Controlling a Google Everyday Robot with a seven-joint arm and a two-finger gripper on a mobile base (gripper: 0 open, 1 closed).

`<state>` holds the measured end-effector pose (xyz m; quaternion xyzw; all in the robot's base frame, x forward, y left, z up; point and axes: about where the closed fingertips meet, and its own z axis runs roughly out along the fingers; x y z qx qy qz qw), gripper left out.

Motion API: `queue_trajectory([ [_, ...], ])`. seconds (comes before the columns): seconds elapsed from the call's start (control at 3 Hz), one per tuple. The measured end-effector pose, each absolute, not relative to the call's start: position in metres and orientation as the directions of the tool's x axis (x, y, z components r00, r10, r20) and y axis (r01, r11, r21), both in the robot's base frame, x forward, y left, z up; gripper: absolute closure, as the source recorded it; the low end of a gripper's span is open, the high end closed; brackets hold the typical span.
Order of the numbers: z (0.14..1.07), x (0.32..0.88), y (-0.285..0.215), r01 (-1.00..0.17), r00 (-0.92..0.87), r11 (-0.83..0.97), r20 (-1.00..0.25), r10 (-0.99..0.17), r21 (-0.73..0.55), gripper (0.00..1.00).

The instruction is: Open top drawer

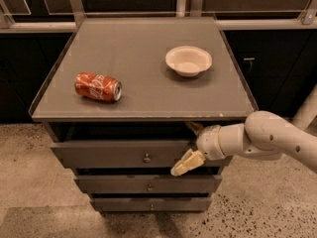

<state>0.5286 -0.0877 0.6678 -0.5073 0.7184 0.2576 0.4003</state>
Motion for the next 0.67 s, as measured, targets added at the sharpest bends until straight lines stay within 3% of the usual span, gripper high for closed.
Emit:
queue_trajectory([
  [0.67, 0.653, 0.509, -0.088, -0.929, -0.228, 0.370, -0.823, -0.520, 0.024, 0.00],
])
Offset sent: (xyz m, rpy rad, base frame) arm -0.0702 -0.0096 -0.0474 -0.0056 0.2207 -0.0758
